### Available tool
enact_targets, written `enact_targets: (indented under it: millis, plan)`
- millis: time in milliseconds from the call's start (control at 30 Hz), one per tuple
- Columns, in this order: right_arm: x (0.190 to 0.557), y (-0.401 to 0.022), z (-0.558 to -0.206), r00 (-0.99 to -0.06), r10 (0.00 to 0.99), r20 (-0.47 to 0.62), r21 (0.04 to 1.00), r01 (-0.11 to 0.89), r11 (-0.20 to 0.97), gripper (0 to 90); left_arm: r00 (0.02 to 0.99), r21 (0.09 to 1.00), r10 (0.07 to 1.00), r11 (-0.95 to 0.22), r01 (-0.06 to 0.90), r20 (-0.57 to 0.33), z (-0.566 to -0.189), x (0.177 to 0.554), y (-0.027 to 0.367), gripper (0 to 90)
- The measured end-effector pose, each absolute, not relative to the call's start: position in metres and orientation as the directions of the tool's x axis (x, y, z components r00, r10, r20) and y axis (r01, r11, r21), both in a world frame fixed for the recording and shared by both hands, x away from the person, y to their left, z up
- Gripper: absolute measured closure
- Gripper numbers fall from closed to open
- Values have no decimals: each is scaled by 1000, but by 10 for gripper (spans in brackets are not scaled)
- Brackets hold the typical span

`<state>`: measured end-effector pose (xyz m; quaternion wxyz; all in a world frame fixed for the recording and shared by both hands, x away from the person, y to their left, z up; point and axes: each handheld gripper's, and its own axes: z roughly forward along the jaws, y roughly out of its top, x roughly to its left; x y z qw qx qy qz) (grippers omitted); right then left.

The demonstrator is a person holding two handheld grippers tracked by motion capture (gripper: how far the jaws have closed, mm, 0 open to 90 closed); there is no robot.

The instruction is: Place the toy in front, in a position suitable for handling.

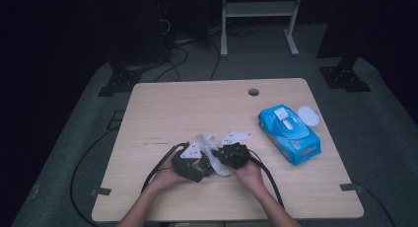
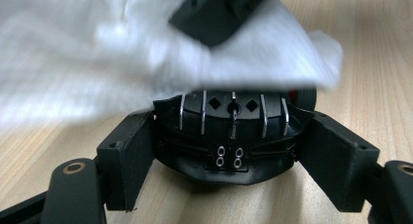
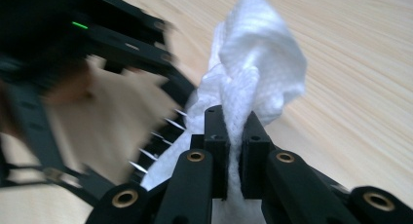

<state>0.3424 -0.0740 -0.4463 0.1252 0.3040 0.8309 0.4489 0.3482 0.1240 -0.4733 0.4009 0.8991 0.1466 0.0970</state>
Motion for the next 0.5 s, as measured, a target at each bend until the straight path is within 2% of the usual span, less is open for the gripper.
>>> enact_targets:
  millis: [133, 300, 500]
  plan:
    - [343, -64, -446, -797, 603, 33, 816, 370, 444, 841, 937, 749, 344, -635, 186, 59, -474, 348, 124, 240]
    - [351, -82, -447, -755, 656, -4, 805, 386, 450, 841, 937, 754, 344, -630, 185, 58, -474, 348, 125, 240]
    - [346, -74, -448, -779, 626, 34, 819, 381, 429, 842, 939, 741, 338, -647, 180, 67, -475, 348, 124, 240]
